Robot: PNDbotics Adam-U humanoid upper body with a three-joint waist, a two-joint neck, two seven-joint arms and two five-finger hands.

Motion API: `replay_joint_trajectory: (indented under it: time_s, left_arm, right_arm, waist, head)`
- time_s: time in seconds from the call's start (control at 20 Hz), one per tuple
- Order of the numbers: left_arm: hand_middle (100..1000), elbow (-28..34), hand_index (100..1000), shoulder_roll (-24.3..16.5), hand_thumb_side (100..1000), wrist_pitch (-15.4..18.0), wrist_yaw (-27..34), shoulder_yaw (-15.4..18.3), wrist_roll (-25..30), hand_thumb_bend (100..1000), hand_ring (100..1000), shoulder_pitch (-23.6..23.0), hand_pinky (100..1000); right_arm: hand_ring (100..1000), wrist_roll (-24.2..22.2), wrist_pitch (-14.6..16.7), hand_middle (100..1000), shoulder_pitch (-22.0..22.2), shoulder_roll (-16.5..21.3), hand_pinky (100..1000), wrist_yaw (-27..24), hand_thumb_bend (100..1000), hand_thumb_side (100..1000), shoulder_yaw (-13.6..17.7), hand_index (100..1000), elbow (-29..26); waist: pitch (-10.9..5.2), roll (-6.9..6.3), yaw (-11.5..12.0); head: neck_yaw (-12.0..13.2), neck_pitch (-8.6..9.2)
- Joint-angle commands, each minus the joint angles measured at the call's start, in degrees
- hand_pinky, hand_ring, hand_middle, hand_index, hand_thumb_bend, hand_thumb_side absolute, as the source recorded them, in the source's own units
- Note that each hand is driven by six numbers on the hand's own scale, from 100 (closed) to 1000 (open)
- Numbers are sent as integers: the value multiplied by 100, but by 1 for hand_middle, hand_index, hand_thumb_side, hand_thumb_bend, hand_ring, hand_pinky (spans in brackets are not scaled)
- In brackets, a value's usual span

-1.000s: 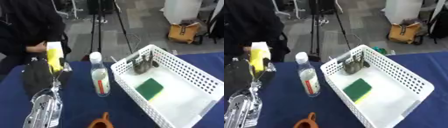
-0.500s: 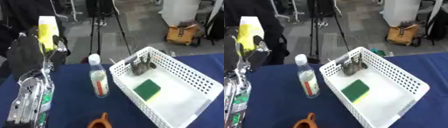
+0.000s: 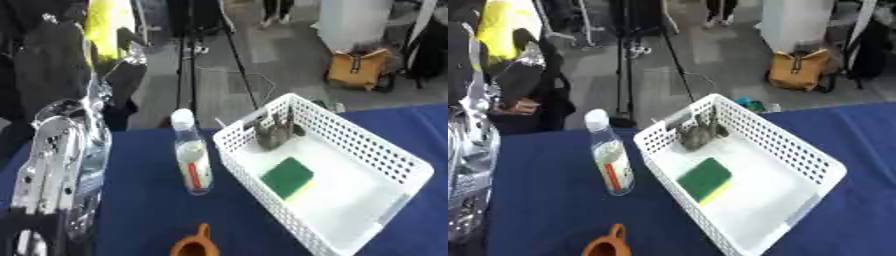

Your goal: Pick up objects on the table and place them in the box.

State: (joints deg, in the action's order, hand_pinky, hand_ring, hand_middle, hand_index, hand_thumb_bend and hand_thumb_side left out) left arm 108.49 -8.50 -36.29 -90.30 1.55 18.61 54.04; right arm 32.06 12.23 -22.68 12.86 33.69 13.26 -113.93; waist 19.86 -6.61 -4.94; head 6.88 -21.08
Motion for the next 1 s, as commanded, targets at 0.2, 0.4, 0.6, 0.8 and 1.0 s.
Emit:
replay_joint_trajectory:
  time_s: [0.2, 0.4, 0.6, 0.8, 1.0]
  left_arm:
    - [299, -290, 718, -132, 526, 214, 374, -186, 11, 100, 166, 518, 100]
    - [299, -516, 718, -119, 522, 303, 541, -259, -42, 100, 167, 680, 100]
    - [298, -841, 715, 42, 519, 432, 669, -405, -87, 100, 166, 920, 100]
    - [299, -1206, 714, 248, 511, 546, 663, -537, -213, 100, 165, 1101, 100]
    - [299, -1546, 712, 421, 487, 586, 537, -606, -320, 100, 163, 1238, 100]
  right_arm:
    - [507, -58, 13, 489, -33, 21, 625, -48, 100, 752, -59, 589, -67]
    - [507, -78, 11, 489, -33, 17, 625, -61, 100, 752, -76, 590, -67]
    - [507, -112, 20, 489, -55, -1, 625, -88, 100, 752, -122, 590, -67]
    - [507, -147, 48, 489, -109, -15, 625, -120, 100, 752, -165, 590, -67]
    - [507, -178, 66, 489, -141, -30, 625, -147, 100, 751, -201, 590, -67]
  waist:
    - [-209, 2, -85]
    - [-217, -14, -130]
    - [-216, -53, -249]
    - [-198, -80, -397]
    - [-168, -107, -495]
  head:
    - [99, -67]
    - [126, -82]
    - [219, -94]
    - [305, -63]
    - [383, -29]
